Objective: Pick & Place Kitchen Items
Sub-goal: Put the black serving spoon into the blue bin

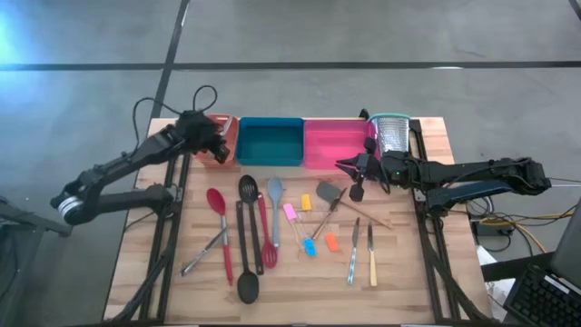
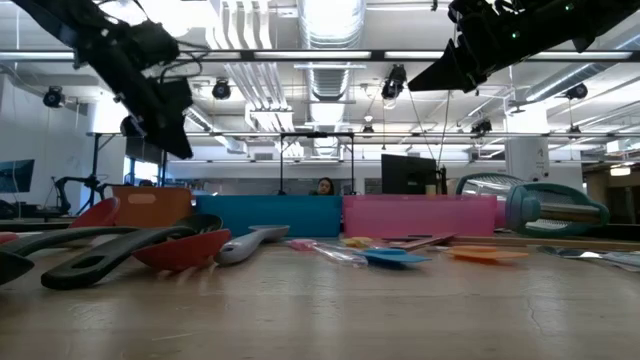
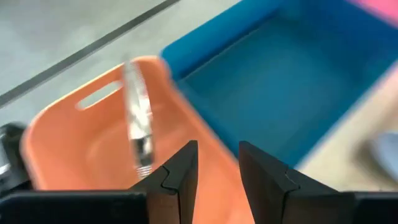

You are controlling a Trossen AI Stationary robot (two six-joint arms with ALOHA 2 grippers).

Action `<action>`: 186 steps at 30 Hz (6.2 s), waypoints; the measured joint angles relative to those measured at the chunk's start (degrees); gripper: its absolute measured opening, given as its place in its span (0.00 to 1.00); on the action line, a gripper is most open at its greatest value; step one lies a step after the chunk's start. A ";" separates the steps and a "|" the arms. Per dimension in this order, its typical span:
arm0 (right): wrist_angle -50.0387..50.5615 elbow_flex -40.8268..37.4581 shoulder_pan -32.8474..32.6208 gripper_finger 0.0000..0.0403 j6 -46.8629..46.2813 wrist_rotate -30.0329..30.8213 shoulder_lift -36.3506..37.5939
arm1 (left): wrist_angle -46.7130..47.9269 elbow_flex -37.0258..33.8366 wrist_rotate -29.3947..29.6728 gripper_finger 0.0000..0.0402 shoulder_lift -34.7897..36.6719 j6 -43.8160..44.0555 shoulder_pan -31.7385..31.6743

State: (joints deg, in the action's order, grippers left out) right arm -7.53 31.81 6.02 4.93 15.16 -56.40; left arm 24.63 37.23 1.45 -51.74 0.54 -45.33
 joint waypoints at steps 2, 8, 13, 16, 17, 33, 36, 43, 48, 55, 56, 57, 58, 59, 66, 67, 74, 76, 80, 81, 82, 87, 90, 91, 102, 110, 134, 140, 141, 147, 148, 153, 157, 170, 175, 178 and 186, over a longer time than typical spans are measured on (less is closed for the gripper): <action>-0.08 0.00 0.00 0.10 0.02 0.00 0.00 | -0.05 0.00 -1.43 0.28 2.20 0.41 2.18; -0.09 0.00 0.00 0.10 0.02 -0.02 0.00 | -0.05 0.00 -1.93 0.24 7.23 2.67 11.46; -0.11 0.00 0.00 0.10 0.01 -0.02 0.00 | -0.05 -0.02 -1.80 0.22 9.10 4.95 19.99; -0.11 0.00 0.00 0.10 0.02 -0.02 0.00 | -0.05 -0.04 -1.00 0.21 9.33 6.25 24.86; -0.13 0.00 0.00 0.10 0.02 -0.02 0.00 | 0.01 -0.04 -0.28 0.20 9.30 6.71 26.54; -0.98 0.00 0.00 0.10 0.16 -0.02 -0.02 | 8.00 -0.09 12.00 0.18 8.80 15.00 49.19; -1.00 0.00 0.00 0.10 0.13 -0.02 -0.02 | 8.31 -0.09 12.10 0.18 7.34 9.77 52.75; -1.88 0.00 0.00 0.10 0.20 -0.02 -0.02 | 8.41 -0.09 11.60 0.18 0.21 -1.37 59.09; -4.58 0.00 0.01 0.10 0.00 -0.02 -0.02 | 8.39 0.66 11.13 0.20 -5.30 -5.58 59.86; -5.22 0.00 0.02 0.10 -1.79 -0.02 -0.01 | 8.11 3.45 5.44 0.24 -12.51 -9.65 59.86; -5.19 0.00 0.02 0.10 -1.81 -0.02 0.00 | 8.23 3.68 4.99 0.25 -13.60 -9.73 59.88; -5.15 0.00 0.02 0.10 -1.84 -0.02 -0.02 | 8.60 3.94 4.88 0.27 -14.70 -9.73 59.92; -5.11 0.00 0.02 0.10 -1.88 -0.02 0.00 | 8.60 4.26 4.82 0.28 -15.70 -9.75 59.96; -5.11 0.00 0.02 0.10 -1.95 -0.02 0.00 | 8.41 4.62 4.68 0.30 -16.70 -9.75 59.99; -5.07 0.00 0.02 0.10 -1.95 -0.02 0.00 | 8.52 5.75 4.40 0.44 -21.99 -9.69 60.10; -5.07 0.00 0.02 0.10 -1.95 -0.02 0.00 | 8.49 5.81 4.38 0.45 -22.46 -9.69 60.10; -5.03 0.00 0.00 0.10 -1.95 -0.02 0.00 | 13.28 6.51 3.53 0.49 -24.22 -11.30 60.14; -5.03 0.00 0.02 0.10 -1.95 -0.02 0.00 | 13.57 6.59 2.94 0.49 -24.54 -11.78 60.14; -5.05 0.00 0.02 0.10 -1.95 -0.01 0.00 | 13.51 6.67 2.12 0.49 -25.70 -14.87 60.45; -5.03 0.00 0.00 0.10 -1.95 -0.01 0.00 | 13.49 6.67 2.11 0.49 -26.19 -15.90 60.53; -5.03 0.00 0.00 0.10 -1.95 -0.01 0.00 | 13.43 6.67 2.13 0.49 -26.79 -16.75 60.55; -5.03 0.00 0.00 0.10 -1.95 0.00 0.00 | 12.40 6.95 2.15 0.49 -29.95 -18.96 60.60; -5.03 0.00 0.00 0.10 -1.95 -0.01 0.00 | 11.83 7.36 2.21 0.49 -31.53 -19.57 60.60; -5.02 0.00 0.00 0.10 -1.95 -0.01 0.00 | 11.68 7.48 2.26 0.49 -32.03 -20.01 60.60; -4.93 0.00 0.00 0.10 -1.94 -0.01 0.00 | 9.59 7.82 2.48 0.49 -36.34 -21.66 60.60; -4.90 0.00 0.00 0.10 -1.75 -0.02 0.00 | 9.68 7.78 2.50 0.46 -35.91 -22.84 60.60; -4.94 0.00 0.00 0.10 -1.75 0.00 0.00 | 12.07 8.43 8.00 0.06 -35.81 -32.54 60.58; -4.95 0.00 0.00 0.10 -1.75 0.00 0.00 | 14.91 12.02 9.11 0.06 -35.79 -33.25 60.58; -4.95 0.00 0.00 0.10 -1.75 -0.01 0.00 | 15.77 12.90 9.10 0.06 -35.79 -33.24 60.58; -4.94 0.00 0.00 0.10 -1.75 0.00 0.00 | 22.60 19.08 10.18 0.06 -35.32 -32.46 60.60; -4.96 0.00 0.00 0.10 -1.73 0.00 0.00 | 23.92 20.10 11.53 0.06 -35.11 -32.36 60.60; -4.94 0.00 0.02 0.10 -1.75 0.00 0.00 | 30.03 24.44 23.97 0.06 -33.54 -32.37 60.60; -4.94 0.00 0.00 0.10 -1.75 0.00 0.00 | 32.78 26.86 37.79 0.06 -32.54 -32.37 60.42; -4.92 0.00 0.00 0.10 -1.93 -0.02 0.00 | 32.12 31.01 67.17 0.06 -32.01 -38.43 49.60; -4.92 0.00 0.01 0.10 -1.79 0.00 0.00 | 31.55 31.01 70.28 0.06 -32.01 -43.46 41.69; -4.92 0.00 0.01 0.10 -1.77 -0.02 0.00 | 29.97 31.01 70.21 0.06 -32.01 -45.80 37.05; -4.89 0.00 0.02 0.10 -1.76 -0.02 0.00 | 19.64 30.97 67.44 0.06 -32.01 -59.00 26.90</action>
State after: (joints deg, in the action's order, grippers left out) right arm -12.43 31.81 6.04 3.17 15.14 -56.40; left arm 44.27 68.20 68.89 -83.74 -58.46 -18.43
